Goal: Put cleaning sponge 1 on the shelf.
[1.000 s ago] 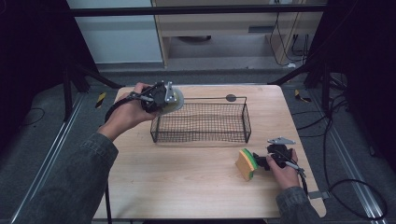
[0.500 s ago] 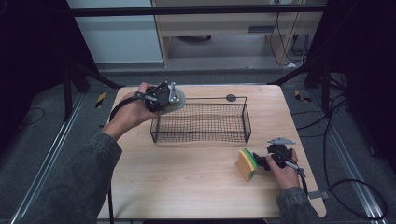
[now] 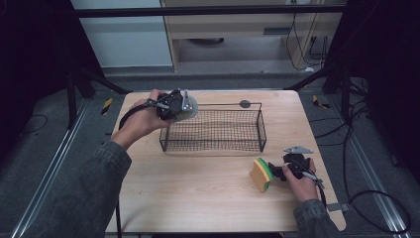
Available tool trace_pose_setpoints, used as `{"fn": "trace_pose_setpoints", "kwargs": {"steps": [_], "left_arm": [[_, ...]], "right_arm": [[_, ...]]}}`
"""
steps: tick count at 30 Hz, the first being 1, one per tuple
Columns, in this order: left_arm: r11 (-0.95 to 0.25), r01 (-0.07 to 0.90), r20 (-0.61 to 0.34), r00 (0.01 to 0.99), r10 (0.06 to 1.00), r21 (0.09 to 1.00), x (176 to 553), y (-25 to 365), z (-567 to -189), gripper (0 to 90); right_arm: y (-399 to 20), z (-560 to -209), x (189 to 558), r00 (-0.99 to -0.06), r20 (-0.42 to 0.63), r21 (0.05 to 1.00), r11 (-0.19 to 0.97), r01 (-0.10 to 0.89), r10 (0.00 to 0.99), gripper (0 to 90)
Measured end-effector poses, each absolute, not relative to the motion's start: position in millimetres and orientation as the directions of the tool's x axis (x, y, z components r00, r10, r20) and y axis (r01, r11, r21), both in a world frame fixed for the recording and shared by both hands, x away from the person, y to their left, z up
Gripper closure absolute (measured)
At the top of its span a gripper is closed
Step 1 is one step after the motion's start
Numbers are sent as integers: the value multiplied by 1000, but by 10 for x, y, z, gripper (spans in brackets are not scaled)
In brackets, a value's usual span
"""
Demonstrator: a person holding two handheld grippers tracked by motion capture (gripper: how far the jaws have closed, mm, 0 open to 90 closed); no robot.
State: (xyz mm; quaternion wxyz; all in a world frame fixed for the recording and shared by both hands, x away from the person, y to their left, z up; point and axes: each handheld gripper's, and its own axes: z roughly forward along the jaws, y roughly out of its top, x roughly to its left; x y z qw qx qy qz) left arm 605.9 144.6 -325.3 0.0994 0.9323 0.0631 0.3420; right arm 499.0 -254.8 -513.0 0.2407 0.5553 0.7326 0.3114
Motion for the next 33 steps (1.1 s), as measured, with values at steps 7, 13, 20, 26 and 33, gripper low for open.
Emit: {"fn": "trace_pose_setpoints", "kwargs": {"steps": [7, 13, 20, 26, 33], "left_arm": [[-972, 36, 606, 777, 173, 231, 6061, 1444, -3294, 703], [-975, 28, 597, 787, 157, 219, 6053, 1420, -3323, 703], [-978, 24, 582, 800, 142, 206, 6042, 1369, -3399, 703], [-980, 22, 580, 803, 134, 197, 6050, 1339, -3464, 703], [-982, 22, 568, 813, 126, 186, 6064, 1339, -3512, 703]], "right_arm": [[-2547, -5130, 4990, -267, -6, 724, 189, 664, 964, 7], [-2548, -5130, 4990, -268, -7, 724, 190, 663, 963, 7], [-2547, -5129, 4989, -267, -5, 724, 187, 664, 964, 7], [-2548, -5130, 4989, -268, -7, 724, 190, 664, 963, 7], [-2548, -5130, 4989, -268, -7, 724, 190, 663, 963, 7]]}}
